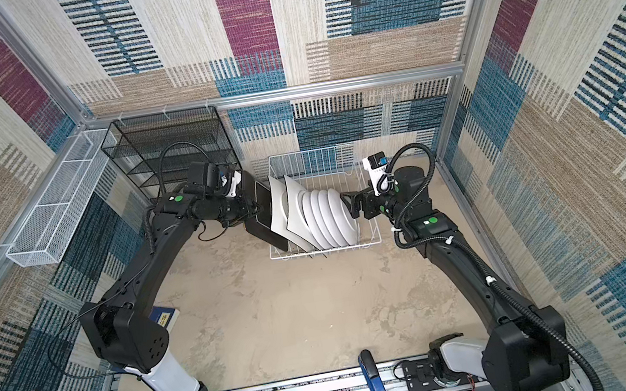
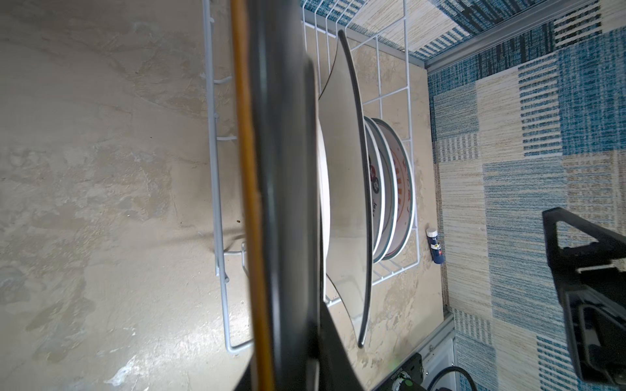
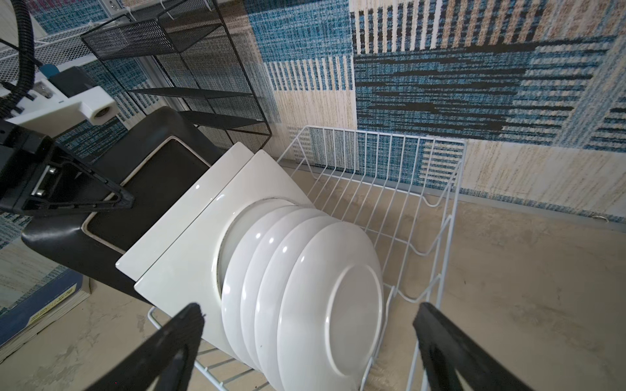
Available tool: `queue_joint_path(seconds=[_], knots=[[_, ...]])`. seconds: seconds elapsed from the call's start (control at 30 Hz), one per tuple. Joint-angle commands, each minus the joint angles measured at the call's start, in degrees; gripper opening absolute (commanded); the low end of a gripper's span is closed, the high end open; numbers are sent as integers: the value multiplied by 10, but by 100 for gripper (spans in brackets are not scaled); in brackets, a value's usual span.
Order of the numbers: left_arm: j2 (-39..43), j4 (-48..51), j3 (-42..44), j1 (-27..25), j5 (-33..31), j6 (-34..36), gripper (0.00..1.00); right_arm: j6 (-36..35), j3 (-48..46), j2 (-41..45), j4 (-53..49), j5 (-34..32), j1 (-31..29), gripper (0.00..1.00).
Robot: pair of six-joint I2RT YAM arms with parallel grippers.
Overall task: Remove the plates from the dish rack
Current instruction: 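Lift the dark plate up out of the rack with the left gripper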
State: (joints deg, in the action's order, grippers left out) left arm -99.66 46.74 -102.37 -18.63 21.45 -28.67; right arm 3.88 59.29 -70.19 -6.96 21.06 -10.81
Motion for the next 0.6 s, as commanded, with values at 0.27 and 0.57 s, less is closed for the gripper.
queue_joint_path(seconds=[0.27,0.57], knots=[[62,-1,-42,7,-42,63,0,43,19,-4,31,44,0,99],[146,-29,-25,7,-97,172,0,111,30,-9,42,74,0,99]])
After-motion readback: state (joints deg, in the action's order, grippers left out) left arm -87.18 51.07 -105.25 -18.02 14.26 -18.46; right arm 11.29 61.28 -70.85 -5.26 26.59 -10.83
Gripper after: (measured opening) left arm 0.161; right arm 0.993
